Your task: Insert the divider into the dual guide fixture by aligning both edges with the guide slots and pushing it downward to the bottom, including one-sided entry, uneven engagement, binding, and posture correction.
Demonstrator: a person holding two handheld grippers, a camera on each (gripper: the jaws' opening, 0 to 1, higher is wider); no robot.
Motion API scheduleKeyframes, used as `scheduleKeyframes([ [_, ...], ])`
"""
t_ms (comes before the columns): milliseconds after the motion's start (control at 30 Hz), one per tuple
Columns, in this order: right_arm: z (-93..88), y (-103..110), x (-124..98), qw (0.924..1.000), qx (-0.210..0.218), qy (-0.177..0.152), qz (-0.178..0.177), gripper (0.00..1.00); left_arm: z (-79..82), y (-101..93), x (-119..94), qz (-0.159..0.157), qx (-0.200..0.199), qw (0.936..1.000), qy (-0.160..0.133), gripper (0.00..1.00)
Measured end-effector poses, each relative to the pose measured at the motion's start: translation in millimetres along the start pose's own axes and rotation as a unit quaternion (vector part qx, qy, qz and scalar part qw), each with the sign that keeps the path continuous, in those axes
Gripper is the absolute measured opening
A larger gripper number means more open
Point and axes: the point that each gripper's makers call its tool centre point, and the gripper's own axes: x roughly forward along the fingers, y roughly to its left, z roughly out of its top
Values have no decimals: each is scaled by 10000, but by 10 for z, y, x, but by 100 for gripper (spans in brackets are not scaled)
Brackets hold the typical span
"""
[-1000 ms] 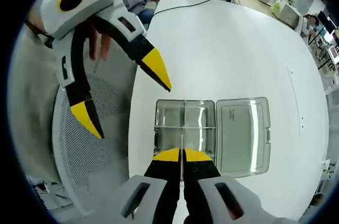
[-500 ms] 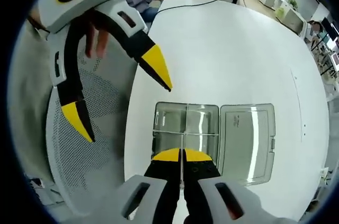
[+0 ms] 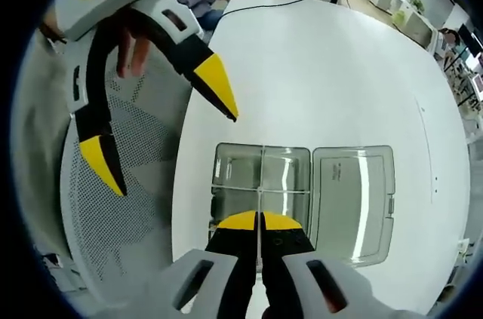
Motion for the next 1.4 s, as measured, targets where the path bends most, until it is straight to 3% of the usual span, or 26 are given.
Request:
scheduleKeyframes([
  [1400, -9, -22, 68, 10000, -53, 1, 27, 0, -41, 28, 11, -6, -49, 10000, 30, 61],
])
